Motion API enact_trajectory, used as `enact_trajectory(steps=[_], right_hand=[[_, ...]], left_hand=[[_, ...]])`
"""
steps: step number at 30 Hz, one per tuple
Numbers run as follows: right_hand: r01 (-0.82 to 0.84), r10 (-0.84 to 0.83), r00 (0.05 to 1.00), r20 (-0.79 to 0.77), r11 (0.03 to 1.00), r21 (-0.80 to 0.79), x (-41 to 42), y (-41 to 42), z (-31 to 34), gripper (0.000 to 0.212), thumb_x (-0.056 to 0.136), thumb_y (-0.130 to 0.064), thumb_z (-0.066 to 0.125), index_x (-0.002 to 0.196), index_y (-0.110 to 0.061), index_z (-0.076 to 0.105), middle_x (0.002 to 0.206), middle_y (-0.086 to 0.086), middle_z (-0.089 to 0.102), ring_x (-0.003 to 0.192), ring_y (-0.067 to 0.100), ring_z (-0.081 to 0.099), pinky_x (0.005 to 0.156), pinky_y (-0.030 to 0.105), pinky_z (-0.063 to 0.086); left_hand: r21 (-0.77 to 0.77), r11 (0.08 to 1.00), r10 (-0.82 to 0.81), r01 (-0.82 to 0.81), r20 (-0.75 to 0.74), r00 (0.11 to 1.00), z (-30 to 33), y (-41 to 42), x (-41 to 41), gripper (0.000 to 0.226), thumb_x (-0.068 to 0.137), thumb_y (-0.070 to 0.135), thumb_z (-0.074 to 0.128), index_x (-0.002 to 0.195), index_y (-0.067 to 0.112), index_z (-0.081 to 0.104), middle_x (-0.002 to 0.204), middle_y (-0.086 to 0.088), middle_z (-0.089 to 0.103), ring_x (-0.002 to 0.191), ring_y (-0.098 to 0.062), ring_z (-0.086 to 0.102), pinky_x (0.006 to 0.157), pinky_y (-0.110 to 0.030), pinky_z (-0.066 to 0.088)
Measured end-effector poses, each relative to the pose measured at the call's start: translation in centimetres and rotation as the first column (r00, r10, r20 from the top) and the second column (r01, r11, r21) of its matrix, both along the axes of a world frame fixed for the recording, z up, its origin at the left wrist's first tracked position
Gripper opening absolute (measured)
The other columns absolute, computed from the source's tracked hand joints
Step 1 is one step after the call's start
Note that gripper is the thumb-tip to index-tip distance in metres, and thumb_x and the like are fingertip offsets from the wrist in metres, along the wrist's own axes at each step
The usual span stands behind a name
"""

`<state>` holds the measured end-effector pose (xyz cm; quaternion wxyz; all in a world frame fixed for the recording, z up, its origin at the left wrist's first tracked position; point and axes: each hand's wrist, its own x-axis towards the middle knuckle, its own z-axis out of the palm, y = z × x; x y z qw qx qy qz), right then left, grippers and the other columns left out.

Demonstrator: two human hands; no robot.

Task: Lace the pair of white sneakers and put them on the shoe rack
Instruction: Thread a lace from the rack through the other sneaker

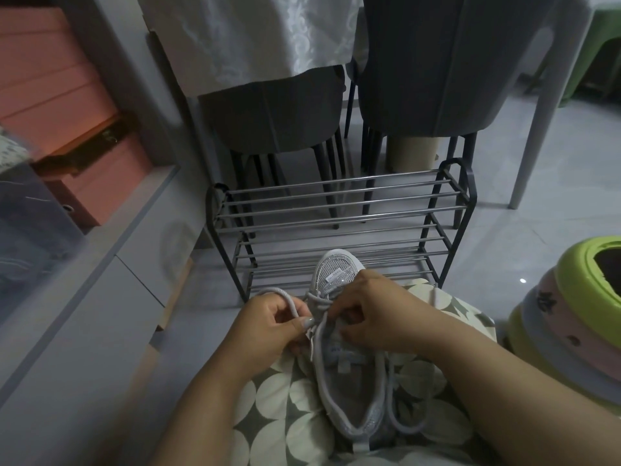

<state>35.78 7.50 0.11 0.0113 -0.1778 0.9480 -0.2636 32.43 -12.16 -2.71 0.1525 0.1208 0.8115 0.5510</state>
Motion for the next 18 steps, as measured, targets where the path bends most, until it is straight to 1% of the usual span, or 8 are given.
enact_trajectory(steps=[1, 3, 5, 8, 11, 15, 18], right_hand=[[-0.001, 0.001, 1.0, 0.004, 1.0, -0.009, -0.03, -0.01, 0.0, 0.027, 0.072, -0.025, 0.064, 0.096, -0.031, 0.073, 0.06, -0.017, 0.047, 0.072, -0.002, 0.038, 0.066, 0.018, 0.035], [-0.002, 0.002, 1.0, 0.008, 1.0, -0.001, -0.06, -0.17, 0.07, 0.025, 0.072, -0.026, 0.065, 0.096, -0.031, 0.073, 0.061, -0.018, 0.047, 0.073, 0.001, 0.037, 0.066, 0.019, 0.034], [-0.005, 0.005, 1.0, 0.005, 1.0, 0.013, -0.06, -0.3, 0.1, 0.022, 0.074, -0.026, 0.066, 0.095, -0.03, 0.073, 0.062, -0.019, 0.046, 0.077, 0.002, 0.035, 0.068, 0.02, 0.034], [-0.001, 0.001, 1.0, -0.003, 1.0, 0.013, -0.03, -0.39, 0.09, 0.021, 0.074, -0.027, 0.066, 0.094, -0.029, 0.073, 0.062, -0.019, 0.045, 0.078, 0.001, 0.034, 0.068, 0.02, 0.034], [0.005, -0.005, 1.0, 0.006, 1.0, 0.027, -0.03, -0.45, -0.06, 0.022, 0.074, -0.029, 0.067, 0.095, -0.03, 0.072, 0.064, -0.018, 0.047, 0.081, 0.003, 0.036, 0.071, 0.021, 0.037], [0.02, -0.02, 1.0, 0.01, 1.0, 0.02, -0.02, -0.49, -0.18, 0.022, 0.074, -0.029, 0.066, 0.094, -0.03, 0.073, 0.067, -0.016, 0.05, 0.08, 0.001, 0.035, 0.069, 0.021, 0.038], [0.032, -0.032, 0.999, 0.003, 0.999, 0.027, -0.02, -0.49, -0.33, 0.021, 0.074, -0.031, 0.066, 0.094, -0.03, 0.072, 0.071, -0.016, 0.052, 0.081, 0.001, 0.034, 0.073, 0.023, 0.041]], left_hand=[[-0.026, 1.0, 0.0, -0.001, -0.021, 1.0, -0.04, -0.07, -0.1, 0.012, 0.082, 0.0, 0.071, 0.074, 0.009, 0.068, 0.062, -0.002, 0.067, 0.061, -0.018, 0.065, 0.063, -0.035, 0.056], [-0.052, 0.999, 0.004, -0.006, -0.042, 0.999, -0.09, -0.02, -0.16, 0.012, 0.081, 0.002, 0.072, 0.073, 0.01, 0.069, 0.062, -0.001, 0.067, 0.06, -0.016, 0.065, 0.063, -0.035, 0.057], [-0.045, 0.999, 0.006, -0.008, -0.034, 0.999, -0.17, 0.13, -0.15, 0.014, 0.081, 0.003, 0.072, 0.072, 0.012, 0.068, 0.062, -0.001, 0.067, 0.06, -0.017, 0.065, 0.063, -0.035, 0.056], [-0.028, 0.999, 0.033, -0.033, -0.024, 0.999, -0.32, 0.23, -0.15, 0.016, 0.082, 0.002, 0.071, 0.07, 0.013, 0.068, 0.061, -0.002, 0.067, 0.058, -0.017, 0.065, 0.061, -0.035, 0.055], [-0.022, 0.998, 0.066, -0.067, -0.03, 0.997, -0.41, 0.24, -0.14, 0.017, 0.082, 0.003, 0.071, 0.07, 0.014, 0.069, 0.063, -0.005, 0.068, 0.061, -0.019, 0.065, 0.063, -0.035, 0.056], [-0.021, 0.999, 0.035, -0.035, -0.013, 0.999, -0.29, 0.37, -0.05, 0.014, 0.083, 0.002, 0.07, 0.072, 0.011, 0.069, 0.064, -0.003, 0.068, 0.061, -0.018, 0.065, 0.062, -0.033, 0.055], [-0.026, 0.999, 0.019, -0.02, -0.016, 1.0, -0.19, 0.2, -0.09, 0.011, 0.083, 0.002, 0.07, 0.074, 0.008, 0.068, 0.062, -0.001, 0.067, 0.06, -0.016, 0.065, 0.062, -0.032, 0.054]])
